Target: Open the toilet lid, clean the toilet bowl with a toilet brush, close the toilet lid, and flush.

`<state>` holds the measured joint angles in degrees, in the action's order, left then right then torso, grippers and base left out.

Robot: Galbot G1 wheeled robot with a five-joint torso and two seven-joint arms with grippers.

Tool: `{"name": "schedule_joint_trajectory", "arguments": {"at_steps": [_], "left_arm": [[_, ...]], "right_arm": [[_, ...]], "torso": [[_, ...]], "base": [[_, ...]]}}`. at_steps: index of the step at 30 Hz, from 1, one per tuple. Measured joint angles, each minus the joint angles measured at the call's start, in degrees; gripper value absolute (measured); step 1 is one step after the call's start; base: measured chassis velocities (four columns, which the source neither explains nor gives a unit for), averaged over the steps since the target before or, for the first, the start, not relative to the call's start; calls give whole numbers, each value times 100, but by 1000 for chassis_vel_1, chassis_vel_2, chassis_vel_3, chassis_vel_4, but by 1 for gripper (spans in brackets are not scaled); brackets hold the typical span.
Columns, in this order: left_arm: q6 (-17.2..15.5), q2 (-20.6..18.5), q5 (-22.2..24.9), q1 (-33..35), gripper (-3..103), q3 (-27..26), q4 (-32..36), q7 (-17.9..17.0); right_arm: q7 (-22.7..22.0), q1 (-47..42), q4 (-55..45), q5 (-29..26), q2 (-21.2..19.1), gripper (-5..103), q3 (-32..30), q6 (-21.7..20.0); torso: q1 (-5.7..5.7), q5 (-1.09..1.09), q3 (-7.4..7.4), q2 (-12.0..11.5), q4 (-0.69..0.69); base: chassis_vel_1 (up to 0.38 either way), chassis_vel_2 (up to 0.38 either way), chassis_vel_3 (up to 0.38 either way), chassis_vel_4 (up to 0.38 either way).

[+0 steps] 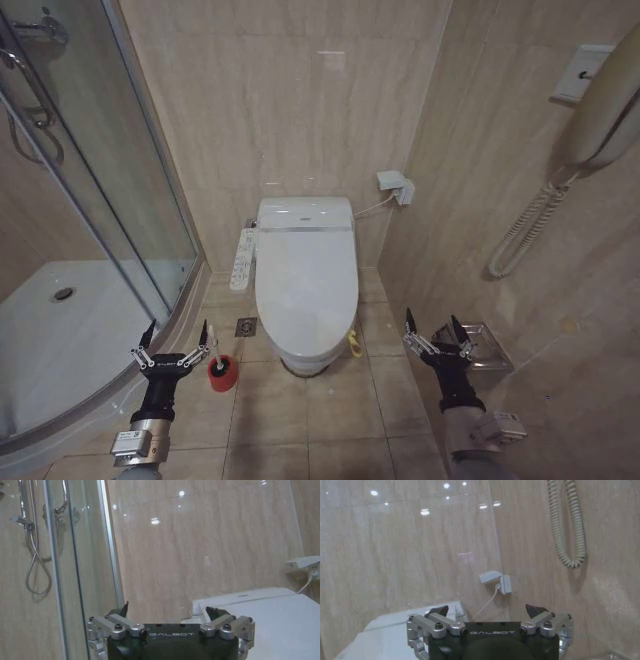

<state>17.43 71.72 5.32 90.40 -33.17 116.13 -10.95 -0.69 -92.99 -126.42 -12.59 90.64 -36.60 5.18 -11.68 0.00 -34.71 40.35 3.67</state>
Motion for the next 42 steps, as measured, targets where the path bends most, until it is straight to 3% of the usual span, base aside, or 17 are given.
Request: {"name": "schedule_joint_trajectory", "arguments": {"at_steps": [8, 14, 22, 26, 42], "left_arm": [[0, 0, 0, 4, 100, 0, 0, 0], [0, 0, 0, 2, 100, 0, 0, 0], [0, 0, 0, 2, 100, 0, 0, 0], [0, 0, 0, 3, 100, 0, 0, 0], [0, 0, 0, 2, 100, 0, 0, 0]], "right_arm": [[-170, 70, 192, 5, -97, 100, -50, -162], [-177, 193, 388, 43, -175, 100, -27, -45], [-144, 182, 744, 741, -317, 100, 251, -277], [-119, 252, 1245, 1130, -329, 100, 514, -86], [-330, 1172, 3043, 1355, -146, 100, 1116, -42]], "torso": [[9, 0, 4, 3, -1], [5, 0, 2, 2, -1], [3, -1, 1, 2, 0], [6, 0, 2, 2, 0], [5, 0, 2, 2, 0]], "base": [[26, -36, -27, 24], [-50, 54, 62, -64], [-38, 38, 45, -37], [0, 0, 0, 0], [0, 0, 0, 0]]}}
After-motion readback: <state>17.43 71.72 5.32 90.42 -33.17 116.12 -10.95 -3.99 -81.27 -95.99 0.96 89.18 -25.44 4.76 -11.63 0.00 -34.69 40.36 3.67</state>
